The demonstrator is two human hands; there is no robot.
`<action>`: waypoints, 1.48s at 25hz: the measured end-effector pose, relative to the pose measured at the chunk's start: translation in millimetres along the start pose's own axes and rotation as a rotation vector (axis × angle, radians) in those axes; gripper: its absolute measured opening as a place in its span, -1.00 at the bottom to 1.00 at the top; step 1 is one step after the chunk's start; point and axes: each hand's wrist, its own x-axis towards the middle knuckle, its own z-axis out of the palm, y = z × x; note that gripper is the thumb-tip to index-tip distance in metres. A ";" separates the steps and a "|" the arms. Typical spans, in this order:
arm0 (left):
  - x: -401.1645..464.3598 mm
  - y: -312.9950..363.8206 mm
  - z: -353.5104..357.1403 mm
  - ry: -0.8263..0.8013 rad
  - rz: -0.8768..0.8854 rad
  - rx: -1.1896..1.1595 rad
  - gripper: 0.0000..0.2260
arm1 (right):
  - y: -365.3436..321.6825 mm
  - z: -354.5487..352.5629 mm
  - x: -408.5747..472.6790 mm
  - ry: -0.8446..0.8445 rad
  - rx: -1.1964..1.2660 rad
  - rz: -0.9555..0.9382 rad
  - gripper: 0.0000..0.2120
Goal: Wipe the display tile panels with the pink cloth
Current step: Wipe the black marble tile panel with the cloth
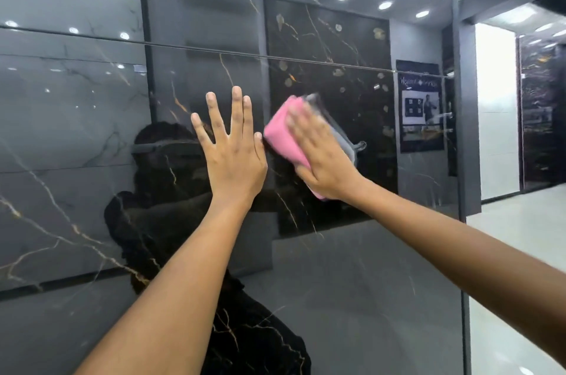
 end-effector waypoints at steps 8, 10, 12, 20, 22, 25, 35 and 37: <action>0.4 -0.6 -0.6 -0.022 -0.004 -0.006 -0.46 | 70.4 -24.7 -15.5 0.203 0.025 1.115 -0.36; 0.3 -1.4 0.0 -0.018 0.001 -0.011 -0.46 | 15.9 -5.4 -26.0 0.140 0.057 0.634 -0.34; -0.2 -1.2 -0.8 -0.009 0.007 -0.011 -0.47 | -23.4 3.5 -58.4 -0.132 -0.061 -0.143 -0.29; 0.0 -1.2 -1.6 -0.027 -0.042 -0.015 -0.48 | 81.2 -25.2 -53.9 0.103 0.144 0.968 -0.36; 2.8 10.4 -6.0 0.029 -0.160 -0.132 -0.51 | 43.0 -12.2 -46.0 0.077 0.159 0.751 -0.39; 22.8 52.6 -5.7 0.100 -0.127 -0.297 -0.55 | -1.6 0.5 -93.4 -0.224 0.006 -0.278 -0.28; 16.6 111.5 50.8 -0.001 -0.050 0.047 -0.46 | 161.6 -33.9 -91.7 0.243 0.342 1.189 -0.37; 16.0 112.3 51.6 0.014 -0.050 0.069 -0.47 | 116.1 -10.1 -97.3 0.084 0.173 0.238 -0.29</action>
